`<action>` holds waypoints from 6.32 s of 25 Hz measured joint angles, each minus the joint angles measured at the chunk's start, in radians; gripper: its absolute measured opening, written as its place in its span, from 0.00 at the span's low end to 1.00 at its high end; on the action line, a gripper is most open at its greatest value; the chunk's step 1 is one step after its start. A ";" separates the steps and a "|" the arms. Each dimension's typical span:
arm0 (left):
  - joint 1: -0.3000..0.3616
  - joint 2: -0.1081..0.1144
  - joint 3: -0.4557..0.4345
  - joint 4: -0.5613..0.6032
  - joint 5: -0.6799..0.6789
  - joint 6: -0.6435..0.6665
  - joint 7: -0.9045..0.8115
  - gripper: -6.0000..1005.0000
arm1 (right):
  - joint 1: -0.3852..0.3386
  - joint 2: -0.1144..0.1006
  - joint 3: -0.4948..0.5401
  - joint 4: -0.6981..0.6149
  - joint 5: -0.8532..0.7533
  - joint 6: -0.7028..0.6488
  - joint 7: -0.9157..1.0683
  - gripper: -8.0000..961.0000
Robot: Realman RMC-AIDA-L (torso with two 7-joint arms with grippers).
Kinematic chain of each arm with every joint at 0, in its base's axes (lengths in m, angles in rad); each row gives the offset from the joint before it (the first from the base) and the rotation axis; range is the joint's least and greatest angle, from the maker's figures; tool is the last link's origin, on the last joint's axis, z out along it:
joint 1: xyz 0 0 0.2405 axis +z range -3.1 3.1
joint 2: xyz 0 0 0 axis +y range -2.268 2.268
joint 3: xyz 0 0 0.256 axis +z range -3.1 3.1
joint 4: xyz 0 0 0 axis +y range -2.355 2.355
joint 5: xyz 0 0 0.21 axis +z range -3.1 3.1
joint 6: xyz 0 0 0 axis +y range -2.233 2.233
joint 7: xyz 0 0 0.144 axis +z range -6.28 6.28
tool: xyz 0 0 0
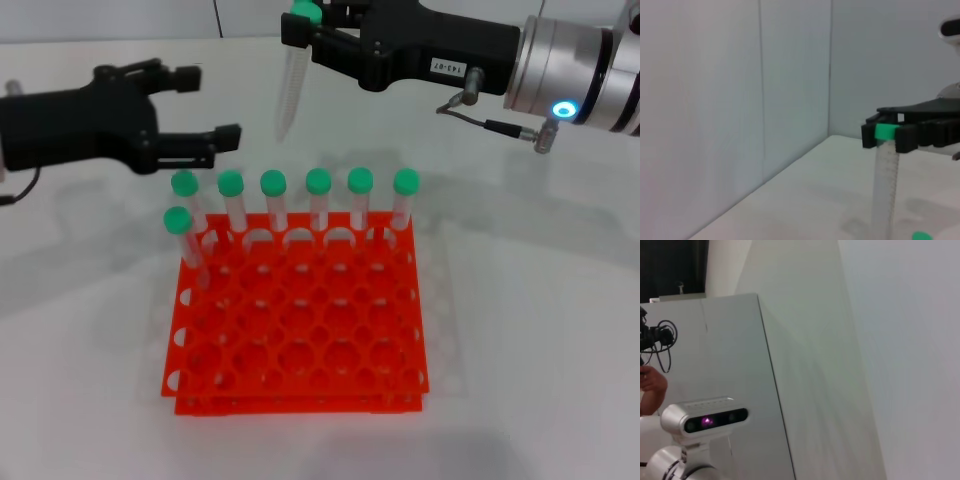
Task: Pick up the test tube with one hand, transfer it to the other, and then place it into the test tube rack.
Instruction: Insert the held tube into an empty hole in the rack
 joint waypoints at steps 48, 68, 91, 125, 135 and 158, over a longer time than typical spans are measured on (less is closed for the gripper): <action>0.658 -0.025 -0.043 0.463 -0.209 0.378 -0.098 0.89 | -0.237 -0.008 0.064 -0.456 -0.310 -0.208 0.235 0.28; 0.634 -0.016 -0.194 0.586 -0.072 0.428 -0.174 0.89 | -0.203 0.004 -0.248 -0.371 -0.129 0.039 0.042 0.28; 0.456 -0.016 -0.216 0.497 0.032 0.421 -0.157 0.89 | -0.069 0.008 -0.399 -0.180 0.119 0.168 -0.129 0.28; 0.443 -0.018 -0.143 0.487 0.044 0.422 -0.136 0.89 | -0.007 0.008 -0.478 -0.112 0.210 0.259 -0.182 0.28; 0.435 -0.018 -0.144 0.482 0.044 0.420 -0.135 0.89 | -0.003 0.006 -0.478 -0.100 0.202 0.278 -0.183 0.28; 0.418 -0.014 -0.147 0.479 0.048 0.418 -0.135 0.89 | -0.003 -0.001 -0.479 -0.064 0.188 0.264 -0.150 0.28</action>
